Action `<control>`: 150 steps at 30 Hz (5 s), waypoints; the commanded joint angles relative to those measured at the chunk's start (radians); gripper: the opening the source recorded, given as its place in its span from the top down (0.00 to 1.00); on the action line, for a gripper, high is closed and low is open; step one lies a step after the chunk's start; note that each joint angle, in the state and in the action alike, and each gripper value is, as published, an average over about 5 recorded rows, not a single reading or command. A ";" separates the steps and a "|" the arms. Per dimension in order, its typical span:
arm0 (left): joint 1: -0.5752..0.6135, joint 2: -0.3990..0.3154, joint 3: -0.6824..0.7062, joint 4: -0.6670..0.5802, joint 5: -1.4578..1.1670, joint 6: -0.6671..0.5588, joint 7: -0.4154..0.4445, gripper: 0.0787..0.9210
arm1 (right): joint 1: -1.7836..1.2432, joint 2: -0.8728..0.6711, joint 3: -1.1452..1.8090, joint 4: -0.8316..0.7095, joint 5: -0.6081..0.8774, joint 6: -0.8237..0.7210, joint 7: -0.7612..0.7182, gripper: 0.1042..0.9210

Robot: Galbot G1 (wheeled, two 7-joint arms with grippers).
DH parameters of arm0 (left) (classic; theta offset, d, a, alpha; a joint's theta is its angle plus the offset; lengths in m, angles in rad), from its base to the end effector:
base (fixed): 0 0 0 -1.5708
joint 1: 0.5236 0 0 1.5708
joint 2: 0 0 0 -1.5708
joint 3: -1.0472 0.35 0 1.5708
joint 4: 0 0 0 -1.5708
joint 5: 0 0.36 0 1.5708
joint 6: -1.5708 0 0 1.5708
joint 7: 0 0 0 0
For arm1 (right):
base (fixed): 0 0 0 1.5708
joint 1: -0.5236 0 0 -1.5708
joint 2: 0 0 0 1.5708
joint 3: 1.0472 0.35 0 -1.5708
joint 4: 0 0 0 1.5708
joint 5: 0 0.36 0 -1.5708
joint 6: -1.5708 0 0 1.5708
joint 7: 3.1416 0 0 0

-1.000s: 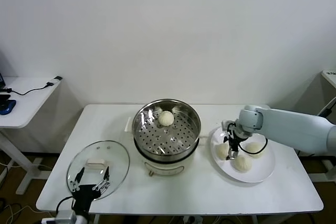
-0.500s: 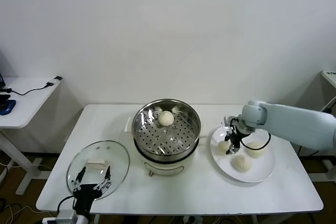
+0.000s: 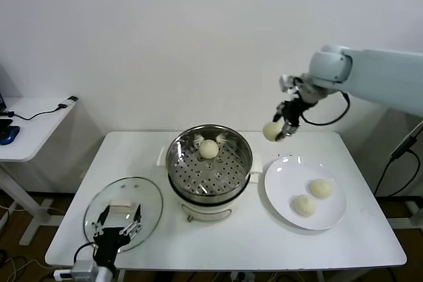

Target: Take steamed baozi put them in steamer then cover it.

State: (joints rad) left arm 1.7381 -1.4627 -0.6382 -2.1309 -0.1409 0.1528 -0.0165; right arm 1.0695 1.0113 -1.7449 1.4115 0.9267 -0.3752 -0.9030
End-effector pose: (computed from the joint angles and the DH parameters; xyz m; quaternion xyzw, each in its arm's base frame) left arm 0.1353 0.0518 -0.3118 0.0278 -0.9902 -0.0066 0.1368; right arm 0.5370 0.0148 0.0590 0.5221 -0.5935 0.5100 0.3392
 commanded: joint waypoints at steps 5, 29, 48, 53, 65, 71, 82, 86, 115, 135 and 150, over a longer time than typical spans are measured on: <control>0.005 0.001 -0.014 -0.015 0.003 -0.002 -0.001 0.12 | -0.114 0.361 0.088 0.043 0.200 -0.161 0.218 0.39; 0.011 0.005 -0.018 -0.005 0.004 -0.004 -0.001 0.12 | -0.479 0.494 0.143 -0.330 -0.011 -0.167 0.245 0.39; 0.008 0.010 -0.017 -0.006 0.005 0.002 0.000 0.12 | -0.208 0.291 0.126 -0.200 -0.046 0.047 -0.015 0.12; 0.006 0.009 -0.015 -0.007 0.005 0.002 0.000 0.12 | -0.020 0.080 0.017 -0.104 -0.062 0.129 -0.145 0.12; 0.009 0.008 -0.020 0.000 0.006 -0.002 -0.001 0.12 | 0.018 -0.379 -0.251 0.146 -0.344 0.162 -0.152 0.12; 0.011 0.000 -0.019 0.000 0.009 -0.003 -0.001 0.12 | -0.227 -0.484 -0.138 0.151 -0.459 0.109 -0.089 0.12; 0.012 -0.005 -0.020 0.006 0.012 -0.003 0.000 0.12 | -0.617 -0.485 0.160 0.022 -0.567 0.055 -0.012 0.12; 0.011 -0.005 -0.020 0.008 0.012 -0.003 0.000 0.12 | -0.694 -0.456 0.227 -0.009 -0.578 0.036 0.020 0.12; 0.010 0.000 -0.017 0.008 0.013 0.000 -0.001 0.12 | -0.787 -0.365 0.331 -0.070 -0.576 0.008 0.063 0.28; 0.008 -0.001 -0.008 -0.003 0.022 0.006 0.002 0.12 | 0.034 0.022 0.105 0.001 -0.519 0.581 -0.155 0.33; 0.024 -0.001 -0.013 -0.006 0.027 0.000 0.001 0.12 | -0.221 0.307 0.192 0.124 -0.781 0.787 -0.118 0.34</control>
State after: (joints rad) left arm 1.7607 -1.4624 -0.6520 -2.1380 -0.1156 0.1558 -0.0151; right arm 0.9187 1.1277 -1.5625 1.5015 0.2951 0.2415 -1.0246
